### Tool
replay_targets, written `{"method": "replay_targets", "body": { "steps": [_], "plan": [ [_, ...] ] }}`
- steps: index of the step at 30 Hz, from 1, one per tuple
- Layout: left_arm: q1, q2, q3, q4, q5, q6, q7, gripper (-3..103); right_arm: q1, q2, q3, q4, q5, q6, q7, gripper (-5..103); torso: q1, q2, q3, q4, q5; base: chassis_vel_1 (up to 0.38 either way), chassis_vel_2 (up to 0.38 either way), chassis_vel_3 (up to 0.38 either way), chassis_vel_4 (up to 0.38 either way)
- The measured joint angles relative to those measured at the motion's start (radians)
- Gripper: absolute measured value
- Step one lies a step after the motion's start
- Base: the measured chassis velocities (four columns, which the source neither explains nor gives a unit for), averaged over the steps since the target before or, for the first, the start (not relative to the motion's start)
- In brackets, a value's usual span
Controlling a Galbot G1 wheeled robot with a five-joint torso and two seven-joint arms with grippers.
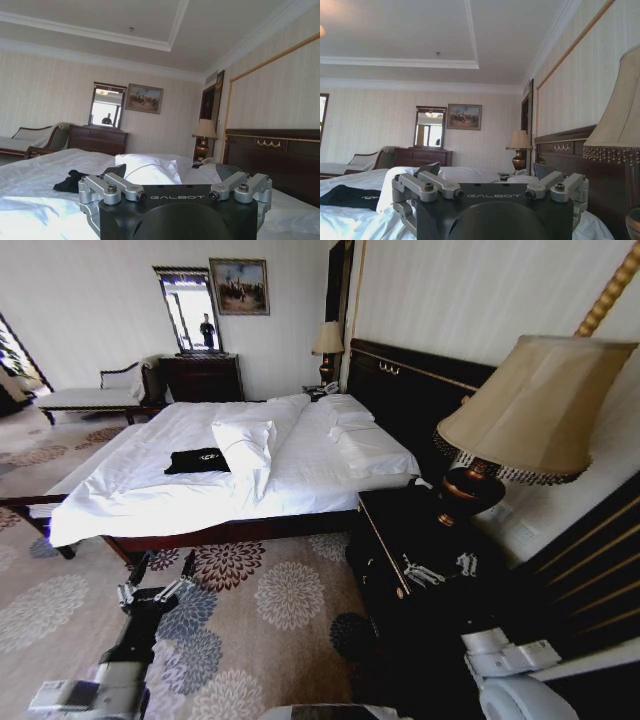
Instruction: Fold the clothes on the bed.
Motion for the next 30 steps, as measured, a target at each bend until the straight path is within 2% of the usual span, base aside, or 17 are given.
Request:
{"method": "replay_targets", "body": {
  "steps": [8, 12, 16, 30],
  "plan": [
    [0.015, -0.004, -0.004, 0.000, -0.020, 0.000, 0.029, 100, -0.001, -0.001, -0.003, -0.007, -0.001, 0.010, 0.005, 100, 0.000, 0.000, 0.000, 0.0000, 0.0000, 0.000, 0.000, 0.000, 0.000],
    [0.026, -0.004, 0.016, 0.000, -0.044, 0.003, 0.135, 100, 0.006, 0.003, -0.008, -0.016, 0.000, 0.011, 0.006, 100, 0.000, 0.000, 0.000, 0.0001, 0.0001, 0.000, 0.000, 0.000, 0.000],
    [0.010, -0.006, 0.024, 0.000, -0.098, 0.034, 0.141, 100, 0.007, 0.008, -0.012, -0.022, -0.002, 0.016, 0.004, 100, 0.000, 0.000, 0.000, 0.0000, 0.0001, 0.000, 0.000, 0.000, 0.000],
    [-0.004, -0.007, 0.005, 0.008, -0.081, 0.015, 0.153, 100, -0.004, 0.016, -0.006, -0.021, -0.013, 0.025, -0.010, 100, 0.000, 0.000, 0.000, 0.0000, 0.0000, 0.000, 0.000, 0.000, 0.000]
  ]
}}
